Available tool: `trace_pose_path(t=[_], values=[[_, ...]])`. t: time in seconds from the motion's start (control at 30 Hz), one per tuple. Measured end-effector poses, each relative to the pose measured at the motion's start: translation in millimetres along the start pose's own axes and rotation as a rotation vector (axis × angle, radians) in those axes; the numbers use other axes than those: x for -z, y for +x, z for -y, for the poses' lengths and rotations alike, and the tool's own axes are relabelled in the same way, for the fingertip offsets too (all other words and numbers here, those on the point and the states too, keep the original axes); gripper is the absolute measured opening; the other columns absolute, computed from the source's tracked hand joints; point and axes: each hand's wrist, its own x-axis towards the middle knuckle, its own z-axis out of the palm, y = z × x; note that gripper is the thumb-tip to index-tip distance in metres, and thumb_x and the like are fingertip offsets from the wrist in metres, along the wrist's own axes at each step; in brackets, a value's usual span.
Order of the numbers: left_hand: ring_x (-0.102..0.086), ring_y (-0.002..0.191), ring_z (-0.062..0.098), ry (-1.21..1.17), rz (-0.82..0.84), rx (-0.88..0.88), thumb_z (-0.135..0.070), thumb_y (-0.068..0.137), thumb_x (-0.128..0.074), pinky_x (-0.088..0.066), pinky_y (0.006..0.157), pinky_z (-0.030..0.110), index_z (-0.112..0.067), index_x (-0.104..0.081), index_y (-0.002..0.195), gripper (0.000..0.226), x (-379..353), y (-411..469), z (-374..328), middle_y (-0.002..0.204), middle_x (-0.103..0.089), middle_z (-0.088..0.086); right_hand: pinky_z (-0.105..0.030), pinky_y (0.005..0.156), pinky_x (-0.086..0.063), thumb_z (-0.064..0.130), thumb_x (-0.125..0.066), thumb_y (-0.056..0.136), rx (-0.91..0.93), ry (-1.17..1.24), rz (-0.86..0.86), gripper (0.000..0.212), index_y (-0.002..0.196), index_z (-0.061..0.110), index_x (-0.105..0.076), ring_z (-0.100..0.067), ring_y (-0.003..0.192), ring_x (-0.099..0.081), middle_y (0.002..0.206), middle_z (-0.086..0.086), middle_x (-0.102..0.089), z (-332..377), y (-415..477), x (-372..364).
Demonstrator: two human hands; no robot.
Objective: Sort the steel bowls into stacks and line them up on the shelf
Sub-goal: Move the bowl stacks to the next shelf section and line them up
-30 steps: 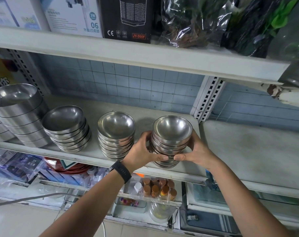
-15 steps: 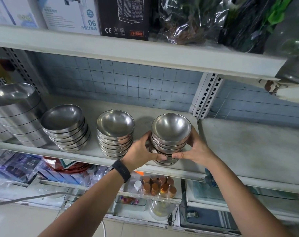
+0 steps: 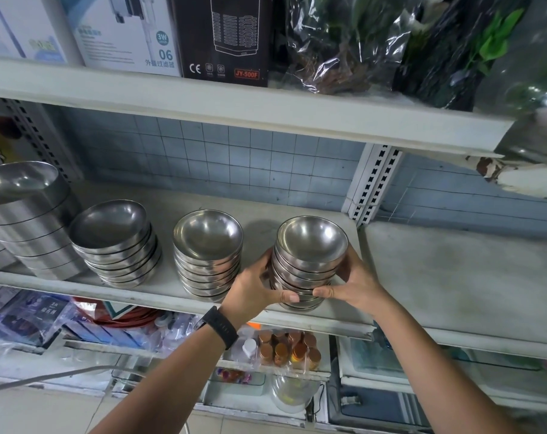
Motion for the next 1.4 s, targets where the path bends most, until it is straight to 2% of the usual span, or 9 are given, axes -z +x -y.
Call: trace_pose_path(t=[0.13, 0.23, 0.37, 0.5, 0.7, 0.87, 1.07, 1.3, 1.4], values=[[-0.056, 0.108, -0.022, 0.017, -0.003, -0.002, -0.034, 0.06, -0.095, -0.042, 0.089, 0.0, -0.026, -0.041, 0.148, 0.103, 0, 1, 0, 0.121, -0.064, -0.024, -0.037, 0.118, -0.037, 0.032, -0.103, 0.046, -0.008, -0.03, 0.029, 0.133, 0.154, 0.034, -0.025, -0.004, 0.137, -0.046, 0.147, 0.009, -0.049, -5, -5, -2], [-0.051, 0.101, -0.031, 0.056, -0.016, 0.01, -0.039, 0.061, -0.093, -0.041, 0.088, -0.002, -0.024, -0.043, 0.147, 0.101, 1, 1, 1, 0.115, -0.061, -0.03, -0.038, 0.117, -0.039, 0.04, -0.101, 0.047, -0.026, -0.048, 0.054, 0.127, 0.151, 0.031, -0.03, -0.002, 0.132, -0.051, 0.14, 0.01, -0.055, -12, -11, -6], [-0.049, 0.098, -0.033, 0.076, -0.034, 0.02, -0.041, 0.06, -0.093, -0.041, 0.087, -0.003, -0.019, -0.047, 0.147, 0.1, -2, 1, 5, 0.119, -0.064, -0.021, -0.038, 0.116, -0.04, 0.045, -0.1, 0.048, -0.059, -0.067, 0.058, 0.122, 0.15, 0.031, -0.034, 0.001, 0.132, -0.05, 0.14, 0.012, -0.057, -13, -11, -7], [-0.05, 0.103, -0.031, 0.076, -0.026, 0.012, -0.045, 0.058, -0.092, -0.04, 0.084, -0.003, -0.02, -0.046, 0.148, 0.104, -2, 1, 5, 0.123, -0.066, -0.017, -0.033, 0.117, -0.037, 0.03, -0.099, 0.056, -0.097, -0.06, 0.057, 0.113, 0.15, 0.025, -0.036, 0.005, 0.133, -0.047, 0.143, 0.012, -0.054, -17, -12, -6], [-0.049, 0.101, -0.033, 0.066, -0.015, 0.012, -0.049, 0.056, -0.089, -0.039, 0.085, -0.004, -0.016, -0.047, 0.146, 0.105, -2, 1, 6, 0.118, -0.062, -0.024, -0.037, 0.12, -0.033, 0.047, -0.096, 0.057, -0.121, -0.074, 0.077, 0.116, 0.153, 0.025, -0.034, -0.002, 0.141, -0.041, 0.15, 0.008, -0.049, -20, -12, -8], [-0.056, 0.115, -0.016, 0.056, -0.018, 0.001, -0.065, 0.051, -0.088, -0.046, 0.101, 0.012, -0.022, -0.048, 0.145, 0.111, -2, 0, 8, 0.124, -0.067, -0.02, -0.026, 0.116, -0.036, 0.034, -0.092, 0.064, -0.11, -0.071, 0.098, 0.105, 0.152, 0.021, -0.035, 0.001, 0.137, -0.044, 0.149, 0.009, -0.05, -24, -12, -8], [-0.057, 0.119, -0.01, 0.046, -0.009, -0.013, -0.066, 0.054, -0.088, -0.046, 0.103, 0.015, -0.023, -0.047, 0.146, 0.11, -4, -1, 11, 0.126, -0.067, -0.02, -0.02, 0.114, -0.037, 0.029, -0.09, 0.071, -0.122, -0.054, 0.104, 0.101, 0.153, 0.026, -0.032, 0.006, 0.134, -0.045, 0.146, 0.014, -0.049, -25, -15, -11], [-0.058, 0.123, -0.002, 0.003, 0.002, 0.018, -0.058, 0.052, -0.094, -0.047, 0.109, 0.03, -0.023, -0.047, 0.145, 0.11, -1, 1, 9, 0.128, -0.067, -0.016, -0.041, 0.115, -0.04, 0.052, -0.095, 0.056, -0.125, -0.168, 0.09, 0.107, 0.146, 0.045, -0.037, -0.003, 0.134, -0.046, 0.144, 0.021, -0.05, -18, -17, -8], [-0.061, 0.12, 0.002, -0.001, 0.006, 0.025, -0.053, 0.052, -0.096, -0.05, 0.107, 0.036, -0.023, -0.05, 0.142, 0.105, 1, 1, 10, 0.125, -0.069, -0.014, -0.039, 0.109, -0.041, 0.058, -0.093, 0.054, -0.101, -0.24, 0.032, 0.111, 0.147, 0.046, -0.033, -0.003, 0.129, -0.045, 0.141, 0.024, -0.045, -14, -18, -12]])
